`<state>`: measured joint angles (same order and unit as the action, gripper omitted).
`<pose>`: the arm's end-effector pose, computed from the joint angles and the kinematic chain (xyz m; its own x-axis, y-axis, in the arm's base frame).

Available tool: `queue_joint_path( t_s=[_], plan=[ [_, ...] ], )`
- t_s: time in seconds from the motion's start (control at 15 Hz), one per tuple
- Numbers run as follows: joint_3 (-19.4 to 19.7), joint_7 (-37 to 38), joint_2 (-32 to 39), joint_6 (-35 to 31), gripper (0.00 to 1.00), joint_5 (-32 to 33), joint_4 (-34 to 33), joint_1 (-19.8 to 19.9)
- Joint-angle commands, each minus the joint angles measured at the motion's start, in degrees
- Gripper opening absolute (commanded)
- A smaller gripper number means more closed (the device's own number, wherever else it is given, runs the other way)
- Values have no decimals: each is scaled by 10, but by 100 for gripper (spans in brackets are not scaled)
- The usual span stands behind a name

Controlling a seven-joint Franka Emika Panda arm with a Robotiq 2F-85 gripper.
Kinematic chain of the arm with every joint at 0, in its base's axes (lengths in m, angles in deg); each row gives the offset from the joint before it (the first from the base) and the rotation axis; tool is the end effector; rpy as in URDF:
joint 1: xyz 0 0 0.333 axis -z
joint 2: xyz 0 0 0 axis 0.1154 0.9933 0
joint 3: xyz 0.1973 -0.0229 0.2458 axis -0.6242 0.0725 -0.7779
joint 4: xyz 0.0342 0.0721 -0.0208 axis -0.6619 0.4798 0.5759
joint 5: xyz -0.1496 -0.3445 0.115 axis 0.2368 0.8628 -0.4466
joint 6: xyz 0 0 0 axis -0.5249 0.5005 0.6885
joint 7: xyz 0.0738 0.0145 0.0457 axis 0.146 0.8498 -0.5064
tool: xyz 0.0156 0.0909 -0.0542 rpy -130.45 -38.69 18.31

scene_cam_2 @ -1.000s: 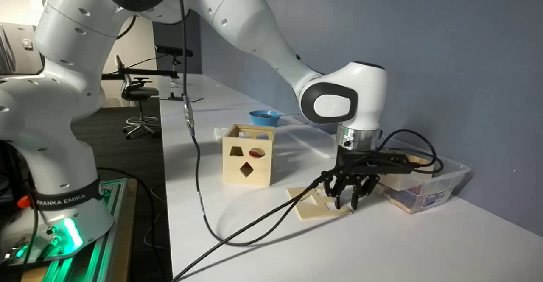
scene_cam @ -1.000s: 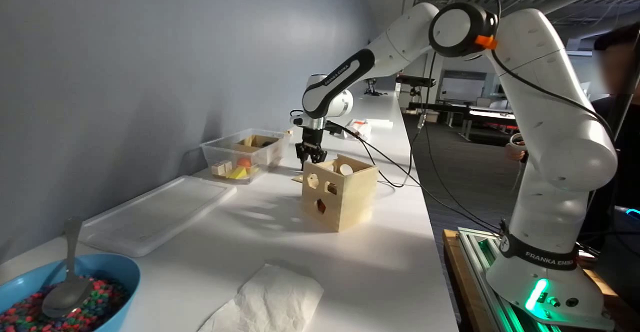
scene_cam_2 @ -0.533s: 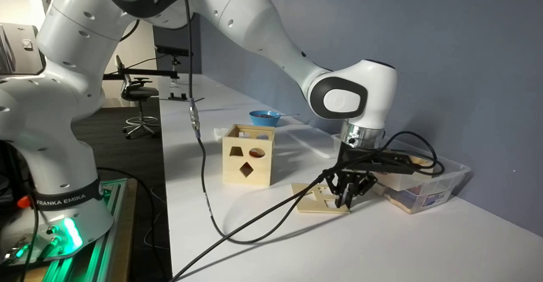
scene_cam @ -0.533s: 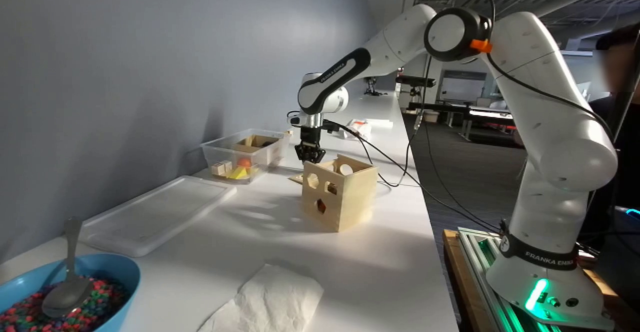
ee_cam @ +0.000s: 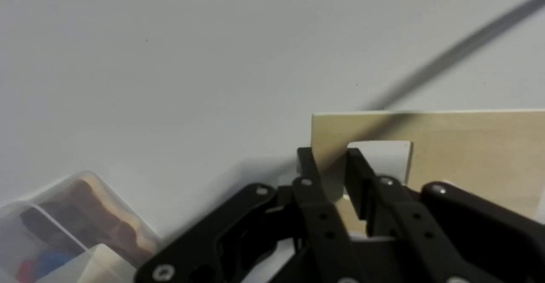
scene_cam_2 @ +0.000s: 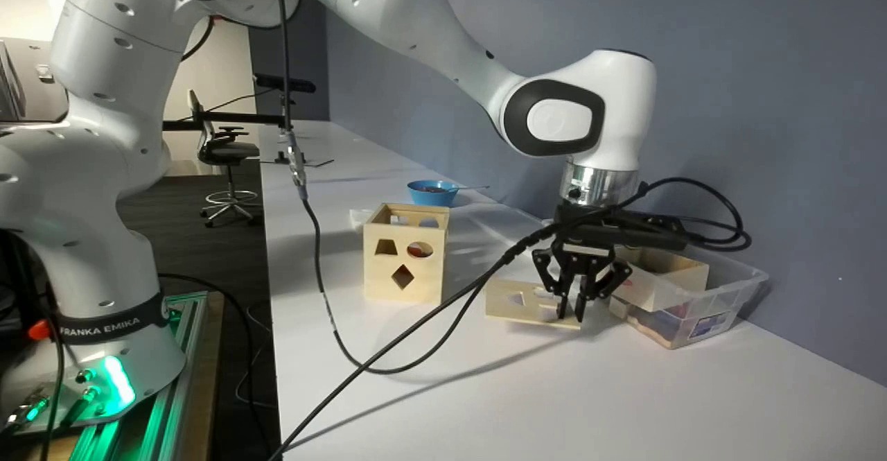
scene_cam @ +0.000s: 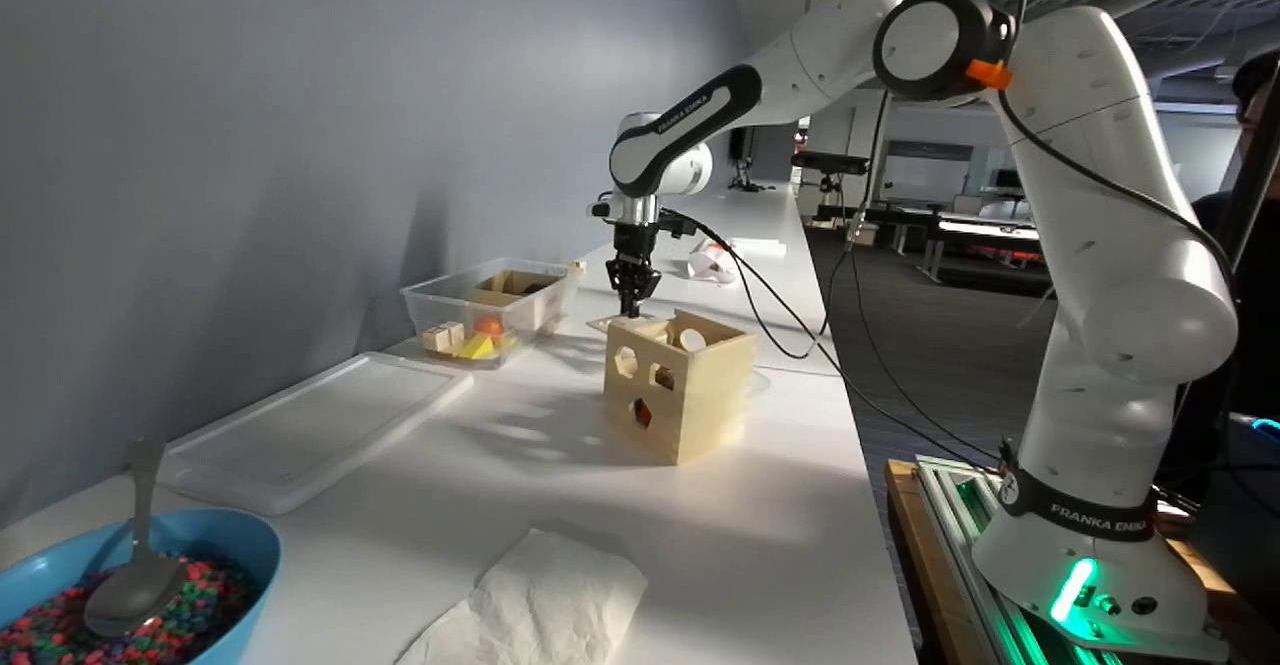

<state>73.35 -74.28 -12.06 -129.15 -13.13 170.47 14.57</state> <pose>0.5987 -0.3078 0.3360 0.5766 0.8170 -0.0109 0.8170 -0.5765 0.0109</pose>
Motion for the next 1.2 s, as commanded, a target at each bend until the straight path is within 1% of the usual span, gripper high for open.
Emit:
queue_joint_path(
  t_s=[0.0, 0.27, 0.53, 0.73, 0.93, 1.0, 1.13],
  plan=[
    [8, 44, -29, 32, 6, 17, 6, -12],
    [-7, 51, -33, 59, 6, 4, -13, -25],
    [-15, 76, -47, 78, 6, 10, -20, -47],
    [-15, 104, -79, 64, 6, 15, 12, -66],
    [-17, 126, -86, 58, 6, 10, 20, -76],
    [-18, 108, -65, 62, 22, 5, -8, -70],
    [-18, 116, -69, 62, 22, 5, -2, -73]
  ],
)
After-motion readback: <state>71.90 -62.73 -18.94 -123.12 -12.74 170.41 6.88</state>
